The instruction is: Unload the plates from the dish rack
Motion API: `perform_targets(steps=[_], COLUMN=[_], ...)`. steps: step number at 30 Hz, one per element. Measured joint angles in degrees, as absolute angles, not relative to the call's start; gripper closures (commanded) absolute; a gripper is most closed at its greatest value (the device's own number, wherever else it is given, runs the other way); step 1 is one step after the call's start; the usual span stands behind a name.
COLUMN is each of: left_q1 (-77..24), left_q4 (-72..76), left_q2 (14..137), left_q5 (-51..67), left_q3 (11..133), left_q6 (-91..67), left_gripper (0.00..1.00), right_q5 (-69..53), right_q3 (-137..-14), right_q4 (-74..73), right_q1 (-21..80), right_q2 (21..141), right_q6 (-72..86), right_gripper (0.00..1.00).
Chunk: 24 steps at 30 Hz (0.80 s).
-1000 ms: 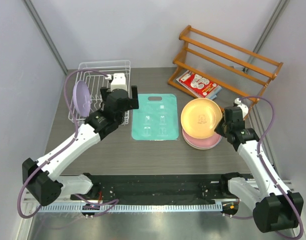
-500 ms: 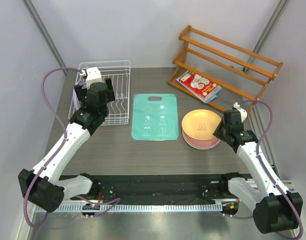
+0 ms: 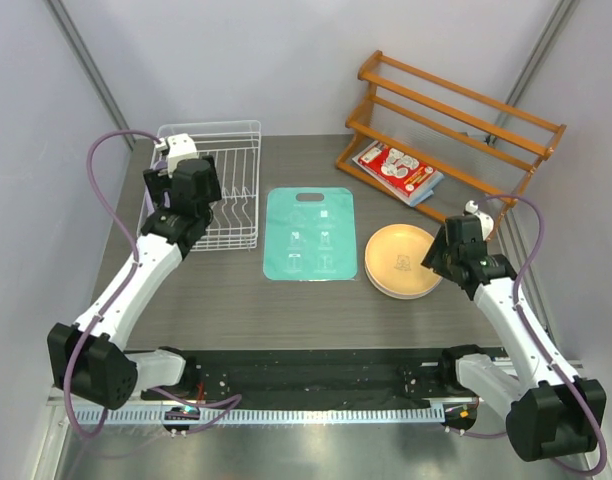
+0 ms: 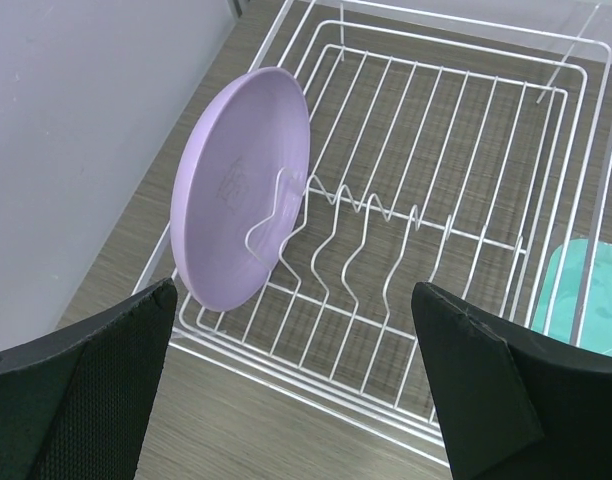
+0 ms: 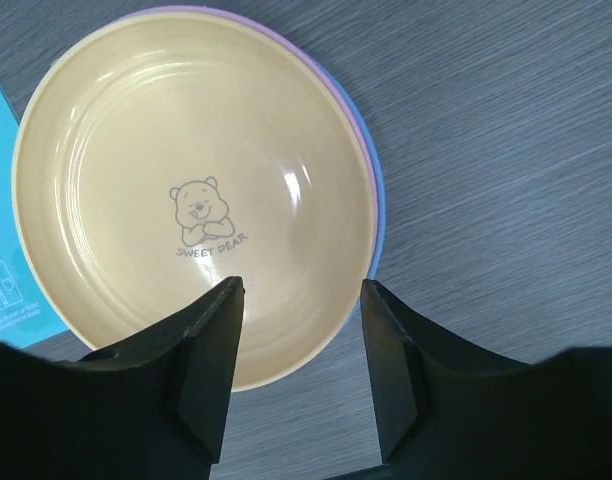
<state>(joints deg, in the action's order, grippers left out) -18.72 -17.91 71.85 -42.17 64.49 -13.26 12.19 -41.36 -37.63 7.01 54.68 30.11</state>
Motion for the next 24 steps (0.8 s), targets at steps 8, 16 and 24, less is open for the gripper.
perform_targets(steps=[8,16,24], left_q1=[-14.9,-7.9,-5.2], left_q4=[-17.8,-14.9,-9.4], left_q2=[72.0,77.8,87.5], left_q5=[-41.5,-41.1,-43.6], left_q3=[64.6,66.0,67.6], left_q6=[-13.3,-12.7,-9.7], left_gripper=[0.00,0.01,0.19], right_q5=[15.8,14.3,12.2], right_q3=[-44.1,-44.2,-44.2], right_q4=[-39.3,-36.5,-33.1], right_q1=[7.0,7.0,7.0], right_q2=[52.4,52.8,59.6], right_q6=[29.8,29.5,28.8], right_gripper=[0.36,0.36,0.36])
